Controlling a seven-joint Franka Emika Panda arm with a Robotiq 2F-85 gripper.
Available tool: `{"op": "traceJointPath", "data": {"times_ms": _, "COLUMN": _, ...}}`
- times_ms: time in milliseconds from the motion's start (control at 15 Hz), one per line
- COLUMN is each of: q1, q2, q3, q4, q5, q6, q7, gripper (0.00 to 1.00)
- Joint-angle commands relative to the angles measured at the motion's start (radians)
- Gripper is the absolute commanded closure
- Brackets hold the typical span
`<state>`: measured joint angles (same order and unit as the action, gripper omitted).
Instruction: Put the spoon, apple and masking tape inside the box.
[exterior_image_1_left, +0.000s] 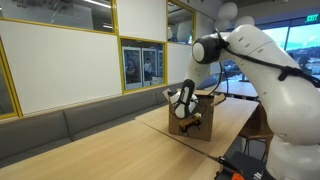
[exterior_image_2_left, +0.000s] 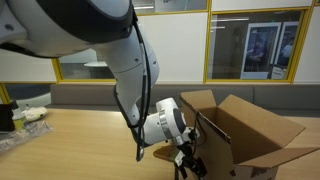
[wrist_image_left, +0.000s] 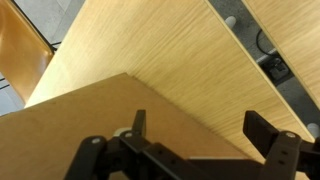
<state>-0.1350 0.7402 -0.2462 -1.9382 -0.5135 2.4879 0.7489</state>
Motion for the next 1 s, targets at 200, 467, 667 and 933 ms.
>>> {"op": "traceJointPath", "data": {"times_ms": 200, "q1": 0.038, "q2": 0.145, "q3": -0.084, "q4": 0.232, "q5": 0.157, "q6": -0.064, "q7": -0.052, "gripper": 0.00}}
{"op": "traceJointPath", "data": {"times_ms": 467, "q1": 0.026, "q2": 0.187, "q3": -0.102, "q4": 0.298, "q5": 0.204, "q6": -0.093, "q7": -0.069, "gripper": 0.00}}
{"op": "traceJointPath", "data": {"times_ms": 667, "q1": 0.036, "q2": 0.164, "q3": -0.114, "q4": 0.276, "q5": 0.220, "q6": -0.095, "q7": -0.079, "gripper": 0.00}}
{"op": "traceJointPath", "data": {"times_ms": 933, "q1": 0.095, "q2": 0.042, "q3": -0.130, "q4": 0.150, "q5": 0.193, "q6": -0.047, "q7": -0.072, "gripper": 0.00}}
